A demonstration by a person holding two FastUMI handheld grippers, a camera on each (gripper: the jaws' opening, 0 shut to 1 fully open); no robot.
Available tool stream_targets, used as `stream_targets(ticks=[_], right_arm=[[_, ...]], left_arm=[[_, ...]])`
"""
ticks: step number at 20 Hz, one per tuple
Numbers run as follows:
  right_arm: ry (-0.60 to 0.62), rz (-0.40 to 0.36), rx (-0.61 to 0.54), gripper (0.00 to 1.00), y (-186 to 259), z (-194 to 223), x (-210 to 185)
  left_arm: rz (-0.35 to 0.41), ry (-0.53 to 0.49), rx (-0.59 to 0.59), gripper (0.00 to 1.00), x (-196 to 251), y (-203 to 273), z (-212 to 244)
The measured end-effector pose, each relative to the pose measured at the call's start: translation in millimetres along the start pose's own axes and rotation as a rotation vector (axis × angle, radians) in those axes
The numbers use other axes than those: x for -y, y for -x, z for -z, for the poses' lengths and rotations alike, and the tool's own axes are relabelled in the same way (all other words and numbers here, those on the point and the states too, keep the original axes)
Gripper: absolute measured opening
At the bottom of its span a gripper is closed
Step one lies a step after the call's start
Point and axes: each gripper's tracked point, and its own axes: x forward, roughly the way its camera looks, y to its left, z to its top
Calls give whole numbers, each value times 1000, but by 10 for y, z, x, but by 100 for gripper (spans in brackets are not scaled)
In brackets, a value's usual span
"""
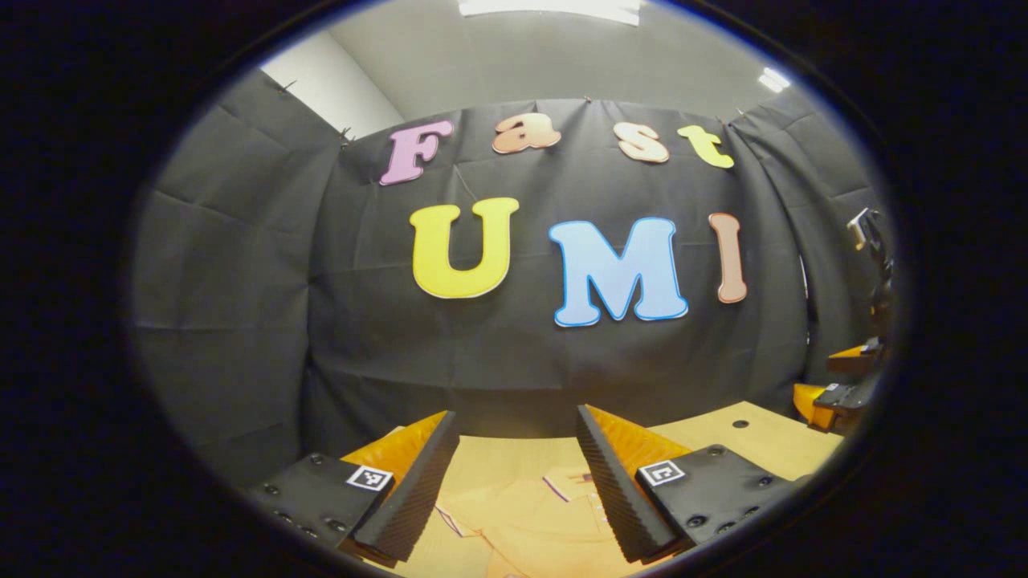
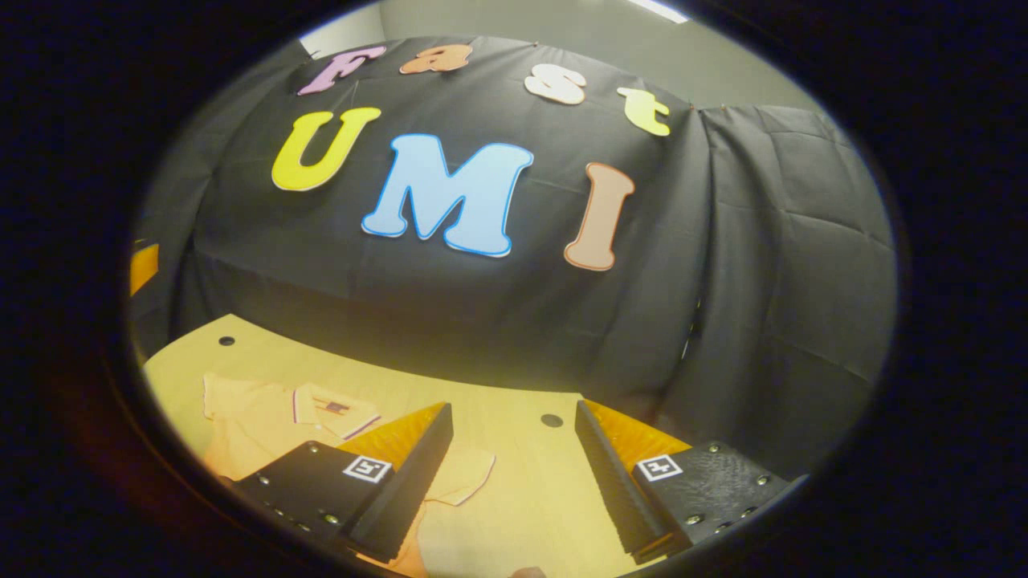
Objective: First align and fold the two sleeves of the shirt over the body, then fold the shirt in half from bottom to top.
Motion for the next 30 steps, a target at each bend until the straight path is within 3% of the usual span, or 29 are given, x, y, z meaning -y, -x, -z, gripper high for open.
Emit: stream_targets(ticks=[8,20,30], right_arm=[[-55,-77,-245,96,-640,846,-239],[-176,-70,-513,96,-1440,1837,-311],[-258,-48,-640,96,-1759,2283,-364]], left_arm=[[10,40,-77,96,94,-96,244],[-5,-1,-142,95,82,49,381],[-34,2,-186,96,-34,155,473]])
